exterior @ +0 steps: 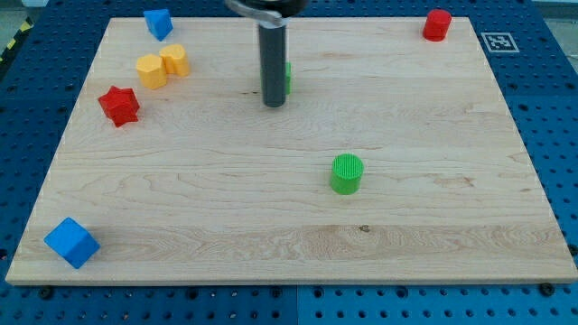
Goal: Move the green star to the top left
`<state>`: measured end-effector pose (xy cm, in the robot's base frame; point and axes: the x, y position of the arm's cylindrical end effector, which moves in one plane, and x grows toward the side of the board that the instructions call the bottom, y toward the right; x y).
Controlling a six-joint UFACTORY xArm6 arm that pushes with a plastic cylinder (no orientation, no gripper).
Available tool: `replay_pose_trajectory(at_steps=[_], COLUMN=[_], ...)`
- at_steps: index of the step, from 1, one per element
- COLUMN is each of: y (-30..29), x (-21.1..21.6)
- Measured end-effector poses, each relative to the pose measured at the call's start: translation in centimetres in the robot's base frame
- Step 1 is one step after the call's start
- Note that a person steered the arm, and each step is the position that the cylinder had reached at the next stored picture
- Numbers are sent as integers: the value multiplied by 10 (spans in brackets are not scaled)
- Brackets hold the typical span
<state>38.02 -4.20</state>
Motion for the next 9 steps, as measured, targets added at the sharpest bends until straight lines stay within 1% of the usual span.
replay_pose_trajectory(at_steps=[1,2,3,5,6,7,9], y=[-30,-23,-4,13,22,29,62], x=[-11,-32,-33,-33,-22,-22,-22])
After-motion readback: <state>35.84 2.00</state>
